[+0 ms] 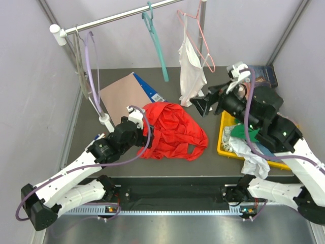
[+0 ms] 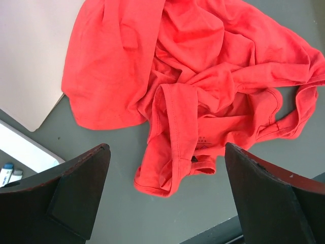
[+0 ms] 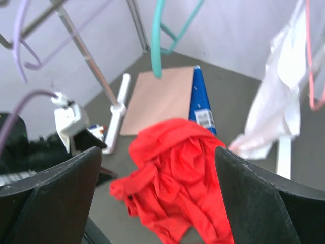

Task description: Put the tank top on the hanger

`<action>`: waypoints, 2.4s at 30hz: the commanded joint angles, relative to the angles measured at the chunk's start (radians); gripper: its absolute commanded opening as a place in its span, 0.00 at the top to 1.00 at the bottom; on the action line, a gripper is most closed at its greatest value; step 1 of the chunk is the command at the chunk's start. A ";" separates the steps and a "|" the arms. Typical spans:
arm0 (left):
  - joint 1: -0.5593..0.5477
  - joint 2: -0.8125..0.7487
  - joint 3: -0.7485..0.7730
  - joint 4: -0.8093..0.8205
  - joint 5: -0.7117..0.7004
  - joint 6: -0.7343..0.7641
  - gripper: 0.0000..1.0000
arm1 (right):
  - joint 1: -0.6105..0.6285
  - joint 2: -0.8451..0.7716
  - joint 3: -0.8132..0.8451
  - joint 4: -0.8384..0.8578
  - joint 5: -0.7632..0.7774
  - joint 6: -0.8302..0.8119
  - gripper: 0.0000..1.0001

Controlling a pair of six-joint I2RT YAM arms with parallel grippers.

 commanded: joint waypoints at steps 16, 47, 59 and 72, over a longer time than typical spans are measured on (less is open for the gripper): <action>0.003 -0.083 -0.028 -0.049 -0.069 -0.090 0.01 | 0.050 0.541 0.432 0.230 0.038 0.017 0.07; 0.002 -0.085 -0.033 -0.027 -0.086 -0.090 0.01 | 0.056 0.759 0.660 0.080 0.278 -0.111 0.24; 0.002 -0.091 -0.026 -0.036 -0.086 -0.087 0.01 | 0.048 0.743 0.669 0.144 0.227 -0.126 0.95; 0.000 -0.028 -0.036 -0.006 -0.052 -0.078 0.01 | 0.048 0.690 0.747 0.195 0.247 -0.175 1.00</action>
